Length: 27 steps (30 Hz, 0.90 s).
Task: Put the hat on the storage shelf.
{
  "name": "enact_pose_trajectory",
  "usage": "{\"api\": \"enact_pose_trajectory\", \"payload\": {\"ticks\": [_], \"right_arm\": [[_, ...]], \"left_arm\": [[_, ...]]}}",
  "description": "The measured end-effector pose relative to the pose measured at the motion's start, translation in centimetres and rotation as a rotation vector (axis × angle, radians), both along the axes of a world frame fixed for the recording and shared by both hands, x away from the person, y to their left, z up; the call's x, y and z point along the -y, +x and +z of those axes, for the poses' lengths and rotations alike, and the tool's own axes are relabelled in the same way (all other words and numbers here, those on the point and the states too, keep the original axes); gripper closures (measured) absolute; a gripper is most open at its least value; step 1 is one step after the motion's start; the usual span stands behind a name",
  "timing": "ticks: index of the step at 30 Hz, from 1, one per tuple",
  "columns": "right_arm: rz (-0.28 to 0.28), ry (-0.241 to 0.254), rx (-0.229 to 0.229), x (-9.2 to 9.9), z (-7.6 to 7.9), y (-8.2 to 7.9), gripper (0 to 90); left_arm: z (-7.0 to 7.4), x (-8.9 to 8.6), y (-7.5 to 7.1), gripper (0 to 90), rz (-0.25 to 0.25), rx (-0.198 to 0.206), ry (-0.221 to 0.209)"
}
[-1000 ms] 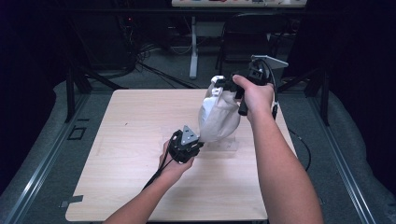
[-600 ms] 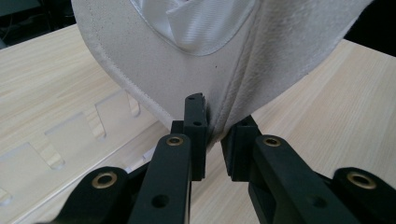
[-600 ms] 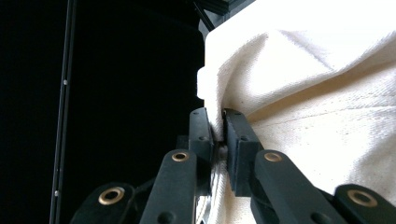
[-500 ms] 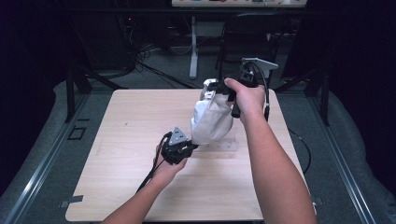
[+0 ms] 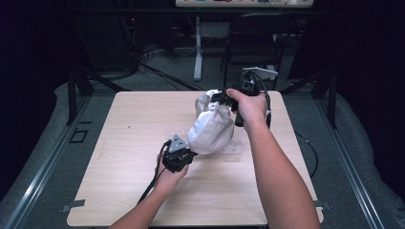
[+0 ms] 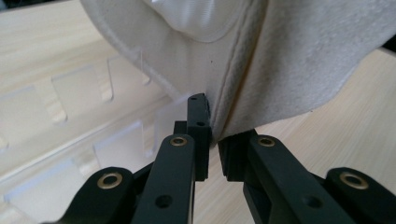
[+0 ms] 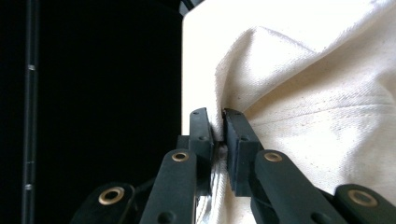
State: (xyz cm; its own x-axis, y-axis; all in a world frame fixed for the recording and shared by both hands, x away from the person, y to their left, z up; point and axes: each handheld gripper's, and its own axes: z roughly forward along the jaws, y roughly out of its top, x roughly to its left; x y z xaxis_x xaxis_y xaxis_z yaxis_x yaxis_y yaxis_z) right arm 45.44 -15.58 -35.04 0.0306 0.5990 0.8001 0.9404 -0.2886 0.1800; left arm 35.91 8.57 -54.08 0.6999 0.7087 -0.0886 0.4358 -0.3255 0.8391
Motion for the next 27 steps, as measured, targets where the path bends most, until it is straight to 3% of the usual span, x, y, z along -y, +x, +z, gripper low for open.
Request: {"api": "enact_pose_trajectory", "payload": {"ticks": [3, 6, 10, 17, 22, 27], "right_arm": [[0.003, -0.038, -0.007, -0.1, -0.5, 0.0, 82.8], [-0.002, -0.032, -0.008, 0.0, -0.8, 0.1, 82.7], [0.002, -0.034, -0.006, 0.1, -0.8, 0.1, 82.7], [-0.002, -0.052, 0.002, 0.6, -0.7, 0.0, 80.1], [-0.004, -0.022, 0.023, 1.2, -0.1, -0.5, 74.8], [0.006, -0.070, 0.050, 1.7, 0.7, -0.9, 72.0]], "left_arm": [[-0.6, 0.1, -0.2, 84.2, 0.010, -0.005, 0.002], [-0.6, 0.2, -0.3, 83.5, 0.012, 0.000, 0.011], [-0.6, 0.1, -0.3, 81.5, 0.036, -0.011, -0.019], [-0.5, -0.5, -0.9, 68.2, 0.036, -0.009, -0.003], [-0.1, -1.6, -1.3, 60.6, 0.049, -0.011, 0.001], [0.1, -2.9, -1.8, 56.4, 0.067, -0.032, -0.005]]}}
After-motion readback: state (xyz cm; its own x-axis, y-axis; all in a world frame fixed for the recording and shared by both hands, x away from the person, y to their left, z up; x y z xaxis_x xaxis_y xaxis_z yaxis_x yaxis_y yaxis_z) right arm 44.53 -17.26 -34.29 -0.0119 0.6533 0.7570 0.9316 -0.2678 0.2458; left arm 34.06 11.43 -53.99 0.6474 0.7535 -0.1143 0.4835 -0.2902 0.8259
